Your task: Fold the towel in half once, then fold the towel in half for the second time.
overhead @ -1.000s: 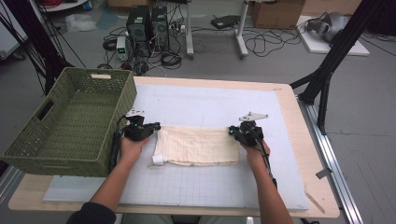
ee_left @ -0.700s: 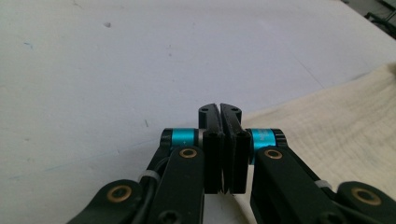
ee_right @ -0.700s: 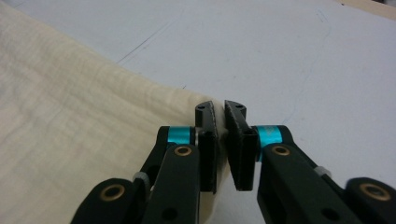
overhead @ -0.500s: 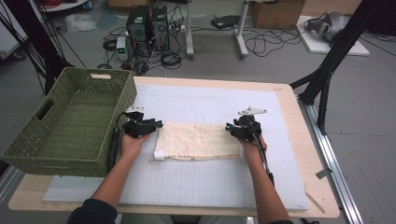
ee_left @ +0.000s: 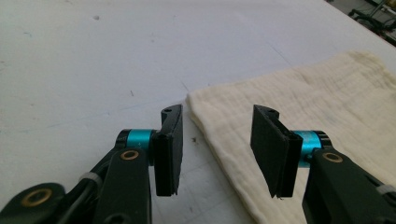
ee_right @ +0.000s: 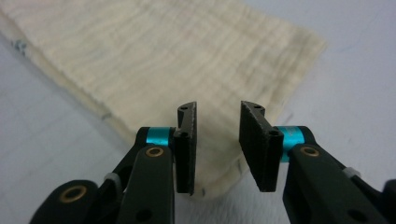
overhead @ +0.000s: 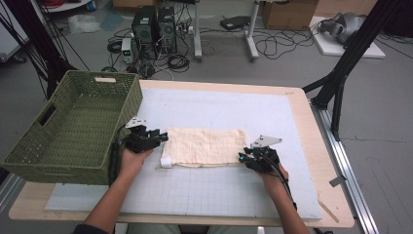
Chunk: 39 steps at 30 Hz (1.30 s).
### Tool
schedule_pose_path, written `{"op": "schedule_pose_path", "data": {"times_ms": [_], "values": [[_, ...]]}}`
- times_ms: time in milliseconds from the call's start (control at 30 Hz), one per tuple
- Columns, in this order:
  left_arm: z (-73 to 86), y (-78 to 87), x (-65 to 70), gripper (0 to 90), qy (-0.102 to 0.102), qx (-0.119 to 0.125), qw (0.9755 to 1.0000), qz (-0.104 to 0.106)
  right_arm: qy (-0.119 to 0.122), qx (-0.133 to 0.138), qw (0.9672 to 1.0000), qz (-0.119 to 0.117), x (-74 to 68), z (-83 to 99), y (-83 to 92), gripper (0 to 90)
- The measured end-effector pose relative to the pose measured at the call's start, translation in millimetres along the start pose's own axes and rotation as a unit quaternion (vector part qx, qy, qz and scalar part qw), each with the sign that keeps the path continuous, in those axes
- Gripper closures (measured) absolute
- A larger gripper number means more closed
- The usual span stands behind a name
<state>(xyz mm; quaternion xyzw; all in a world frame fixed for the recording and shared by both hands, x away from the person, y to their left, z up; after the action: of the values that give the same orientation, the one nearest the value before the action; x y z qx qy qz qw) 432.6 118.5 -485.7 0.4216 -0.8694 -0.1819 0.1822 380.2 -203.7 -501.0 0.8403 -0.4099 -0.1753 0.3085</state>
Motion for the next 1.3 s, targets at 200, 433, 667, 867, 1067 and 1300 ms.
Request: {"op": "schedule_pose_path", "data": {"times_ms": [200,433,667,867,1067,1300], "values": [[-4.0,10.2,5.5,47.8,-0.016,0.006,0.9999,0.002,0.007,-0.007,0.9999,0.007,-0.6,12.1,8.9,68.1],[-13.6,20.9,18.8,41.3,-0.024,0.035,0.9989,0.021,-0.022,0.044,0.9987,0.012,8.1,-1.1,27.4,52.5],[-11.7,26.4,26.3,26.6,-0.019,0.057,0.9978,0.028,-0.045,0.077,0.9952,0.040,27.7,-7.3,45.8,20.6],[-13.4,28.4,33.3,26.8,-0.029,0.062,0.9968,0.040,-0.045,0.086,0.9944,0.041,32.8,-10.4,50.6,11.6],[-14.9,32.1,34.3,27.2,-0.028,0.067,0.9962,0.048,-0.062,0.099,0.9922,0.043,38.3,-11.7,54.7,11.5],[-19.0,35.7,33.3,28.3,-0.027,0.078,0.9956,0.043,-0.071,0.097,0.9918,0.042,42.3,-7.5,55.5,11.5]]}}
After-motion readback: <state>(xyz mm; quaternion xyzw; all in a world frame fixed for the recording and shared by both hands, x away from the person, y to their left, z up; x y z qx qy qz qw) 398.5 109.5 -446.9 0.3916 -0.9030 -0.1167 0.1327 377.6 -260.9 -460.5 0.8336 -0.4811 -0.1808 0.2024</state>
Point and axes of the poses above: each handheld gripper's, and its own axes: y roughly backward along the jaws, z roughly out of its underside, x roughly to its right, the point moved 9 cm from there along -y, roughly forward along the jaws, and after that the axes turned 7 degrees about -y, right-handed, at the moved point
